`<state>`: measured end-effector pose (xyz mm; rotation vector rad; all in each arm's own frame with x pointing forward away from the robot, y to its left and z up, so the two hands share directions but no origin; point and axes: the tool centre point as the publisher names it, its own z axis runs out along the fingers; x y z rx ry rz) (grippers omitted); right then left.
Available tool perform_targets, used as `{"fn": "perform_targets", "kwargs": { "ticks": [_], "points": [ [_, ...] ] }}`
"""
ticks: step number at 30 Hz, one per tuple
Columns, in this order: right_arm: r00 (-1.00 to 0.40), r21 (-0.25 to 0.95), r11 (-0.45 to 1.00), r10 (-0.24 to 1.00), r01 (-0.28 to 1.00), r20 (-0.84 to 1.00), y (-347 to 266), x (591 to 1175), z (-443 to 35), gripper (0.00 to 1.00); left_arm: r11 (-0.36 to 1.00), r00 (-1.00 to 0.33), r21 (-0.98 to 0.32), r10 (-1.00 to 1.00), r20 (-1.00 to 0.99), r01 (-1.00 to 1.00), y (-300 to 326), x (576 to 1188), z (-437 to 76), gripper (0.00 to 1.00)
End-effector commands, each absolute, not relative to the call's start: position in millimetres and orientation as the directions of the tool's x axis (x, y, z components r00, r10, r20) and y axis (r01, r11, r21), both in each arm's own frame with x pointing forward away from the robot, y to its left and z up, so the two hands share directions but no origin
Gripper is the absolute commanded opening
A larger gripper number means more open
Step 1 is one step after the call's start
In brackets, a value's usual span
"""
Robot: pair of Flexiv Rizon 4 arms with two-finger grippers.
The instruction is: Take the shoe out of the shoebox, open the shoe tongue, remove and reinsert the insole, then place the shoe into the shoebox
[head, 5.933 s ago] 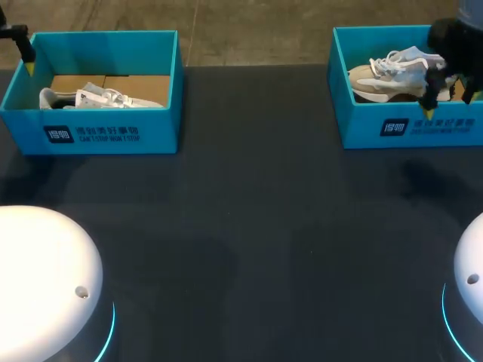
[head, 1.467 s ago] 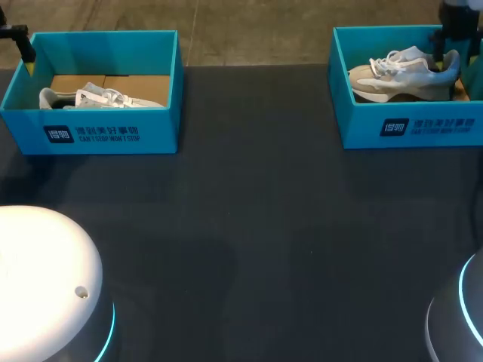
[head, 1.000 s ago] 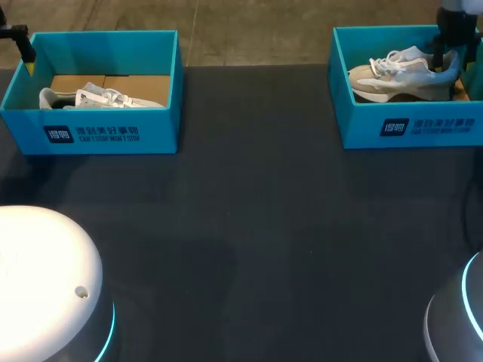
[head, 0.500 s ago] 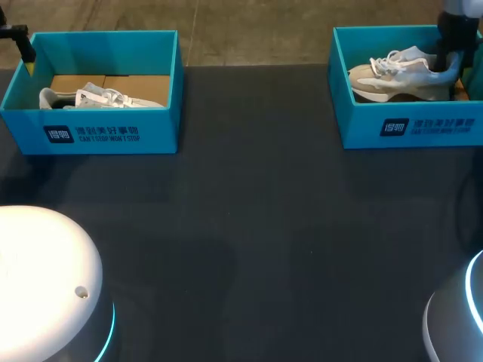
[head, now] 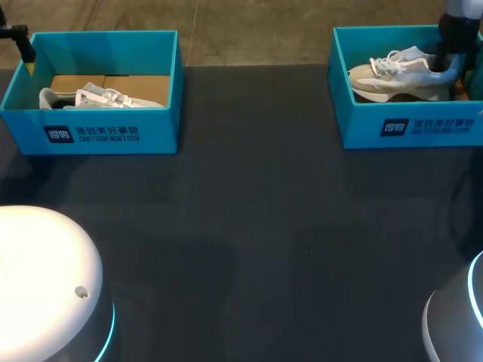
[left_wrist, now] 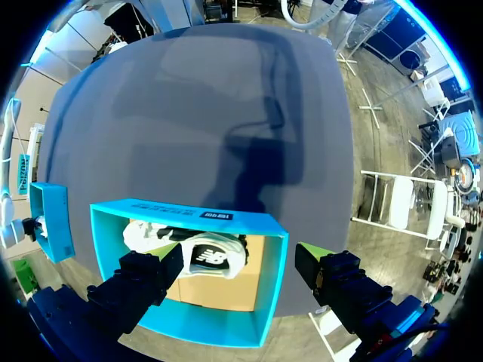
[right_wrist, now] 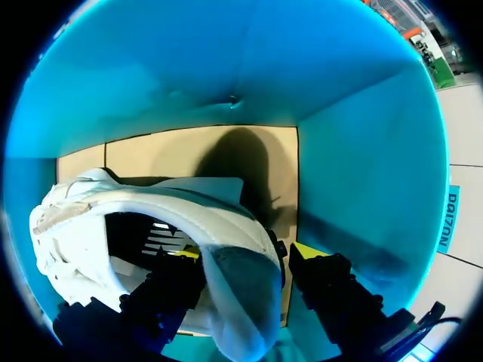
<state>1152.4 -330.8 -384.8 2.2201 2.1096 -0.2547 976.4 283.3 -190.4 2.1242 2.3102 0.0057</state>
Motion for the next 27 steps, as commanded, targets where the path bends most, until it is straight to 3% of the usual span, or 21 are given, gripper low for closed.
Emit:
{"fn": "perform_targets", "kwargs": {
  "ticks": [1, 4, 5, 7, 27],
  "points": [
    [0.045, -0.079, -0.059, 0.984, 0.995, -0.17, -330, 1157, -385, 0.5, 0.083, -0.083, 0.006, 0.997, 0.002, 0.996, 283, 976, -190, 1.0],
    [0.043, -0.091, -0.059, 0.985, 0.994, -0.167, -330, 1159, -390, 0.45, 0.083, -0.083, 0.006, 0.997, 0.002, 0.996, 283, 976, -190, 1.0],
    [0.046, -0.096, -0.063, 0.986, 0.993, -0.162, -329, 1159, -392, 0.36, 0.083, -0.083, 0.006, 0.997, 0.002, 0.996, 283, 976, -190, 1.0],
    [0.048, -0.099, -0.065, 0.986, 0.993, -0.161, -329, 1159, -392, 0.0, 0.083, -0.083, 0.006, 0.997, 0.002, 0.996, 283, 976, -190, 1.0],
    [0.144, 0.021, -0.143, 0.969, 0.99, -0.202, -330, 1150, -327, 0.0, 0.083, -0.083, 0.006, 0.997, 0.002, 0.996, 283, 976, -190, 1.0]
  ]
}}
